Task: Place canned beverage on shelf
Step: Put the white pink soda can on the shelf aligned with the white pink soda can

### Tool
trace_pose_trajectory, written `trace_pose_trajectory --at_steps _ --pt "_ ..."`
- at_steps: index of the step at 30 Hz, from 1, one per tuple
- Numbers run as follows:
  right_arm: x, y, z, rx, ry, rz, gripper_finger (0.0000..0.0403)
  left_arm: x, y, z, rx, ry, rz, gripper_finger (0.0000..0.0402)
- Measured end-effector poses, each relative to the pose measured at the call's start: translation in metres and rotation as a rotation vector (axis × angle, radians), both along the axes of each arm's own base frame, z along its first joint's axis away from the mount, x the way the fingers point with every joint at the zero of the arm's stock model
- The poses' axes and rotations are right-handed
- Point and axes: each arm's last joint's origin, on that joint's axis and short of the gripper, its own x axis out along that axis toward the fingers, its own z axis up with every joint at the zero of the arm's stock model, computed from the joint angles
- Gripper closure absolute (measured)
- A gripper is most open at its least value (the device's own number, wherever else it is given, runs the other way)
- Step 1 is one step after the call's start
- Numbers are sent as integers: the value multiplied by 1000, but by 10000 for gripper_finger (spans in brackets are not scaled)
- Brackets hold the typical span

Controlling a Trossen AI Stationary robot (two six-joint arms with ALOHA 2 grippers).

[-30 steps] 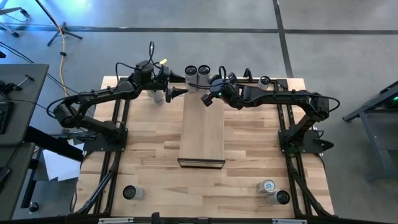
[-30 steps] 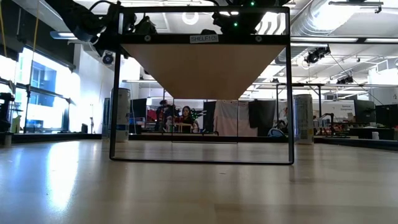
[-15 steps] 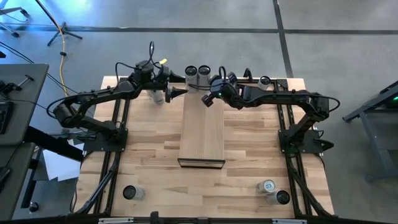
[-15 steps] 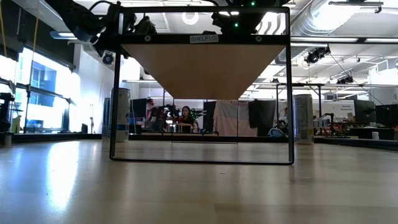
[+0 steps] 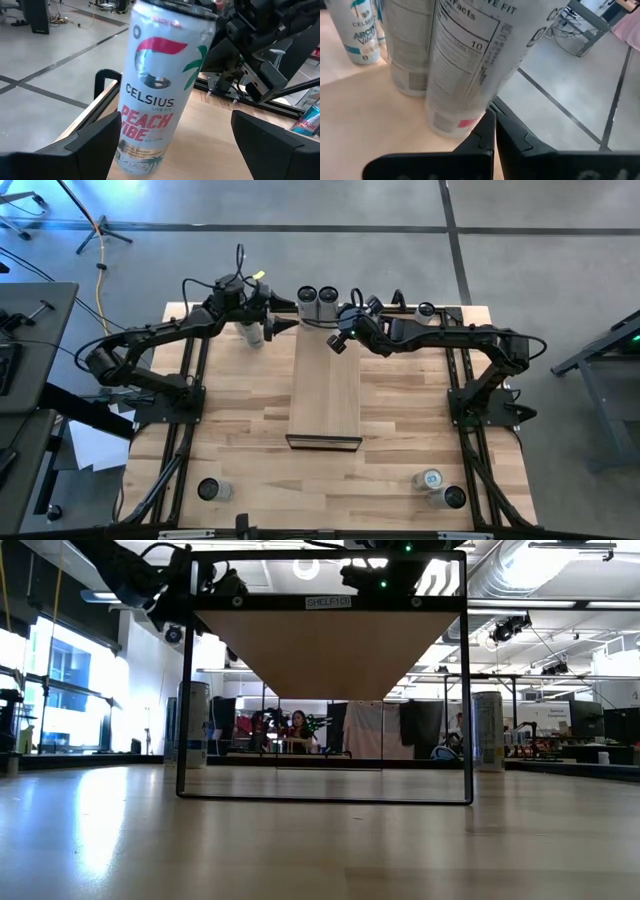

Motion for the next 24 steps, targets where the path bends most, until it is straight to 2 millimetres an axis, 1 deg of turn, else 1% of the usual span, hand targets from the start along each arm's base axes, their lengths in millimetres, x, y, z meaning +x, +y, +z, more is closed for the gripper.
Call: trace_pose_trajectory --at_steps 4,8,10,14,17,20,22,24 --pt "-12 -2 8 7 28 -13 403 -12 1 10 19 -11 32 55" --pt "-29 -7 21 23 34 -25 403 -26 -1 24 45 -41 66 55" --pt "-37 -10 29 29 8 -27 403 -31 -4 30 60 -54 76 55" --pt "-49 -18 44 67 -44 55 403 -37 -10 40 59 -89 82 55" --pt "-63 -23 63 79 -140 110 403 -40 -15 47 19 -121 74 55" --pt "-82 -20 90 31 -258 131 403 -44 -22 55 -14 -157 29 55" --pt "-95 -15 109 -10 -334 143 403 -48 -28 61 -17 -181 7 55" --pt "-103 -12 130 -36 -410 160 403 -50 -35 68 -5 -206 -8 55"
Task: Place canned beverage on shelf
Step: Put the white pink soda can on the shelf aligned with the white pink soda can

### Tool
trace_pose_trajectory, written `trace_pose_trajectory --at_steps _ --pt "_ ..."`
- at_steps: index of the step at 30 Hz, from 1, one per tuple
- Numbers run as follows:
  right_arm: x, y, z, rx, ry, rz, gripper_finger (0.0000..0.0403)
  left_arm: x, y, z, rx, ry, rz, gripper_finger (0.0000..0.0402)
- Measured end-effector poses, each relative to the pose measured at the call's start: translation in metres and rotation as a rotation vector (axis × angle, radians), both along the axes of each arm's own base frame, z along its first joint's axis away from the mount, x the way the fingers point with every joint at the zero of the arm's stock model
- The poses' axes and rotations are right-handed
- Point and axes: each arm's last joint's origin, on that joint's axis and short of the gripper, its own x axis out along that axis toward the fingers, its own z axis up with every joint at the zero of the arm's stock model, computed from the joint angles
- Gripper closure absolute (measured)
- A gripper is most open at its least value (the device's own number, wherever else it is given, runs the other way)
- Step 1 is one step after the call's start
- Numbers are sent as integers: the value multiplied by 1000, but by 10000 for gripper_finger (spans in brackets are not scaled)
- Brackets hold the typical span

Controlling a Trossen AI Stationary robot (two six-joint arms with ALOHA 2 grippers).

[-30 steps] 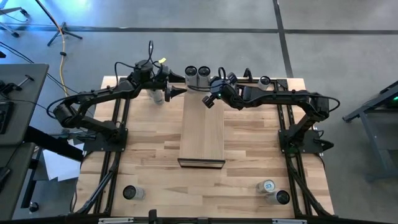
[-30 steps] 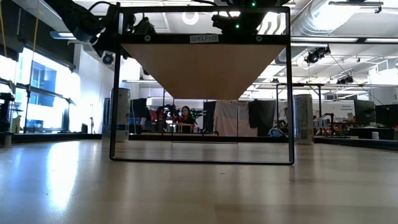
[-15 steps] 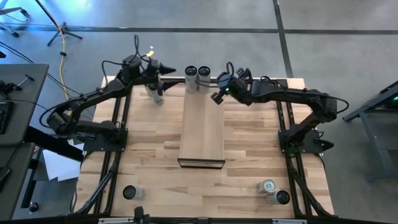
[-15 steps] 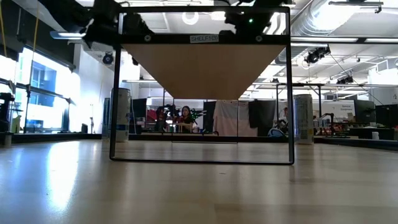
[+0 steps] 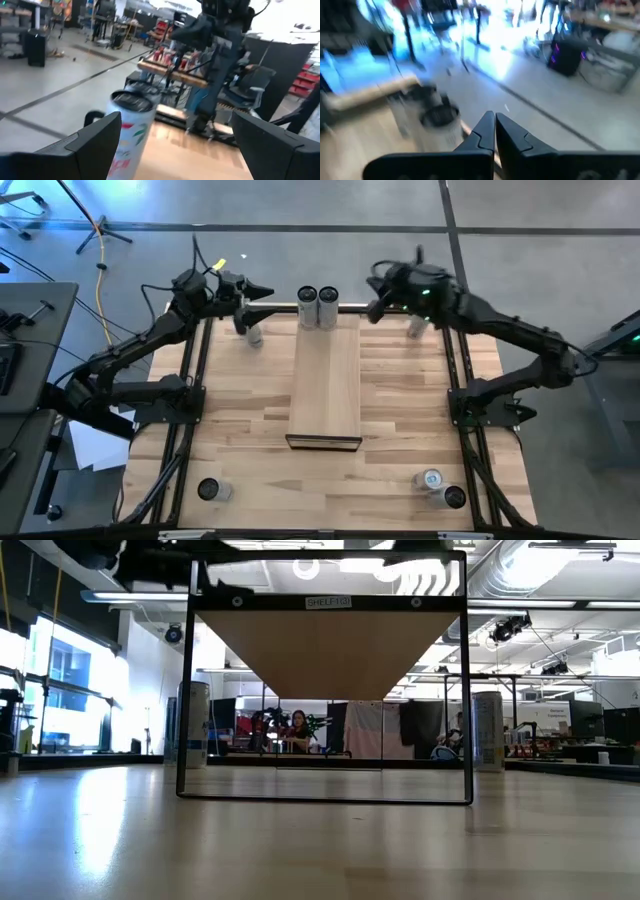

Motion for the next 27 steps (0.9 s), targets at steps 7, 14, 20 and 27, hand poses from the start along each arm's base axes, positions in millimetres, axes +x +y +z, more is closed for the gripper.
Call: trace_pose_trajectory --at_steps 7,14,20,27 --pt "-1 -12 35 122 -60 182 368 -11 -20 19 25 -74 -27 55" --pt "18 -29 6 229 133 276 215 -18 -29 26 -8 -110 -38 55" --pt "9 -22 -27 316 253 289 109 -20 -31 28 -38 -122 -40 55" --pt "-5 4 -74 411 160 287 91 -20 -31 28 -64 -124 -41 55"
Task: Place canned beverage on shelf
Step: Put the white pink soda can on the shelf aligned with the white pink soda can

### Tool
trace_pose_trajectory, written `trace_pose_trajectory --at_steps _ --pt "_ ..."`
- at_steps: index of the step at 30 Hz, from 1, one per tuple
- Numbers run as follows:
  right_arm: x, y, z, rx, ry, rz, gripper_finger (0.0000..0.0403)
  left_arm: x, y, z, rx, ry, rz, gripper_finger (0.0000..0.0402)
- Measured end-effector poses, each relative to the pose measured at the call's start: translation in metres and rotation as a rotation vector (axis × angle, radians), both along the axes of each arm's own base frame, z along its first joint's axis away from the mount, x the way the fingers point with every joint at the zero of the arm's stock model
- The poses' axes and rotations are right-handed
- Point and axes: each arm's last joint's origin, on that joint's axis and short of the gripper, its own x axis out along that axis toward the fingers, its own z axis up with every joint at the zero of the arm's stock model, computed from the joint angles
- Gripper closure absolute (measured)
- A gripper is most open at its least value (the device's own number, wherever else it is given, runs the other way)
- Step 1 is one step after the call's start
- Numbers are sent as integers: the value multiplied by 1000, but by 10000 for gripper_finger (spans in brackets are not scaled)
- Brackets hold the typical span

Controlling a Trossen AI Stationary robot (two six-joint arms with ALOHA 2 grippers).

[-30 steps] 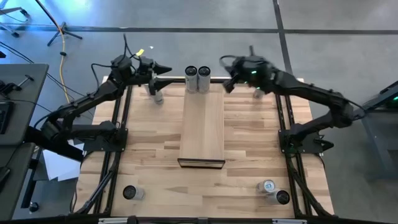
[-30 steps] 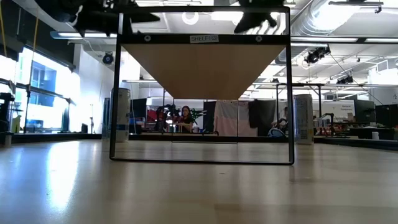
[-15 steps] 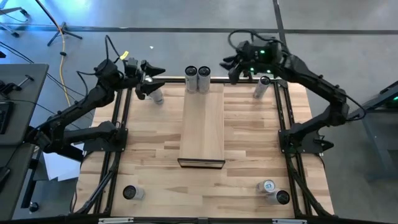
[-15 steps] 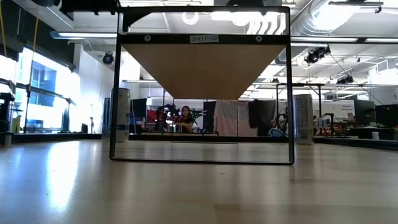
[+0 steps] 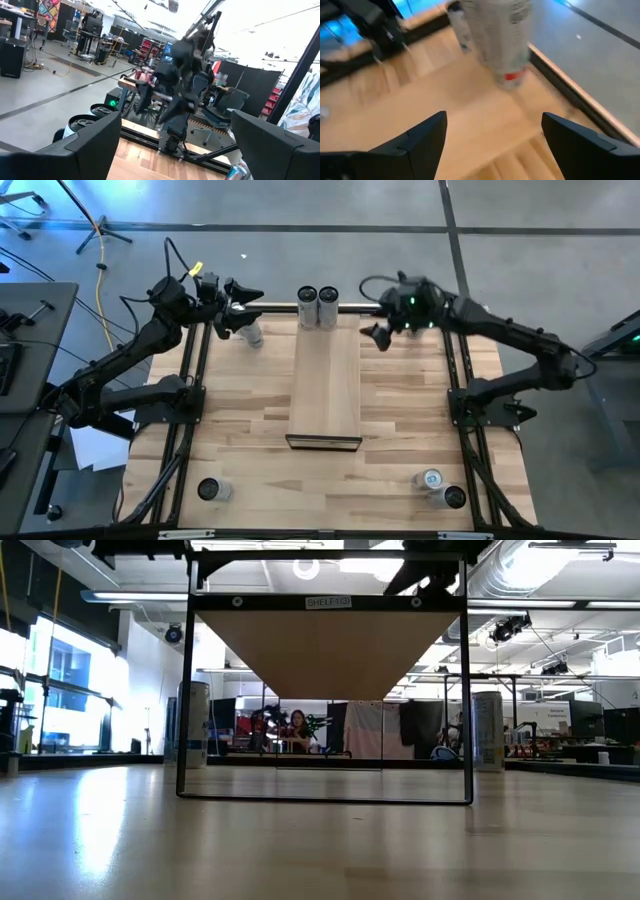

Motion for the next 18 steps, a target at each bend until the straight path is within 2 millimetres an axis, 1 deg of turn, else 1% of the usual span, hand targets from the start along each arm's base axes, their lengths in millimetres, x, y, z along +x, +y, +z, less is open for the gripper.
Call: trace_pose_trajectory --at_steps 3,7,10,13,18 --pt "13 11 -17 -93 -83 -6 91 0 0 0 -20 -2 -1 55" --pt "37 16 -42 -263 -68 -129 91 0 0 0 -41 -4 -4 55" --pt "52 16 -46 -323 -90 -208 91 0 0 0 -53 -5 -5 55" --pt "62 16 -48 -359 -95 -207 91 0 0 0 -61 -6 -5 55" --pt "73 15 -48 -343 -143 -249 91 0 0 0 -72 -7 -7 55"
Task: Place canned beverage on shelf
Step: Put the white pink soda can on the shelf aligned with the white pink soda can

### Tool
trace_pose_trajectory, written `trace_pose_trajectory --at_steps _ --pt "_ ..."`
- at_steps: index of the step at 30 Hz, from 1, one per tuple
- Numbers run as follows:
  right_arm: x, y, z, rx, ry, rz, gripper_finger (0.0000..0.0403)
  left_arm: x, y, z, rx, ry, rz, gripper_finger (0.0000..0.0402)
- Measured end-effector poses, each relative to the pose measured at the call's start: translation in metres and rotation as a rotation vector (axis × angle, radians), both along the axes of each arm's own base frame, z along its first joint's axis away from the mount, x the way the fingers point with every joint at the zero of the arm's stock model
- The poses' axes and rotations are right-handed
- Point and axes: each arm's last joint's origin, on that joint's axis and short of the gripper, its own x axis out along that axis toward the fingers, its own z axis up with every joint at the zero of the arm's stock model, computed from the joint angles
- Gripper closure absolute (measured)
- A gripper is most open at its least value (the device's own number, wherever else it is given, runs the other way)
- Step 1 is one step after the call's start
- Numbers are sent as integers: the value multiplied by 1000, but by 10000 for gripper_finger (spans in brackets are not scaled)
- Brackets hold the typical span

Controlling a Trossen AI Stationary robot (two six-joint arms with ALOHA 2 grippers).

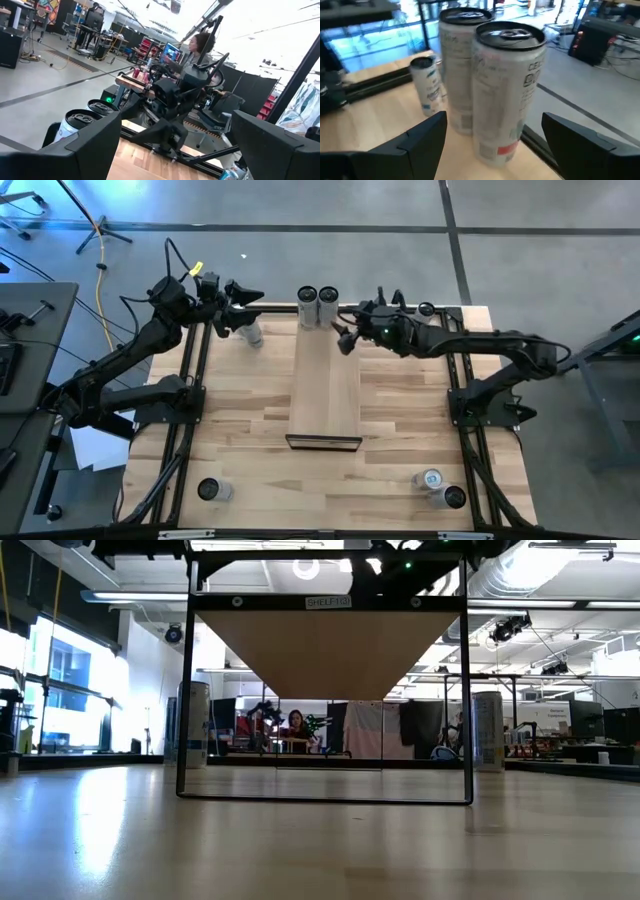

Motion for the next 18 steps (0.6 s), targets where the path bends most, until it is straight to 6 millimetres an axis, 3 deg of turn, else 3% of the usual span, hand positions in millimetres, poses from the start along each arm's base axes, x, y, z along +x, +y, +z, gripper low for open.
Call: trace_pose_trajectory --at_steps 8,18 --pt "16 -1 -7 -31 -82 -59 91 0 0 0 -26 -3 -10 55" --pt "18 -3 -10 -54 -81 -109 91 0 -1 0 -29 -2 -24 55"
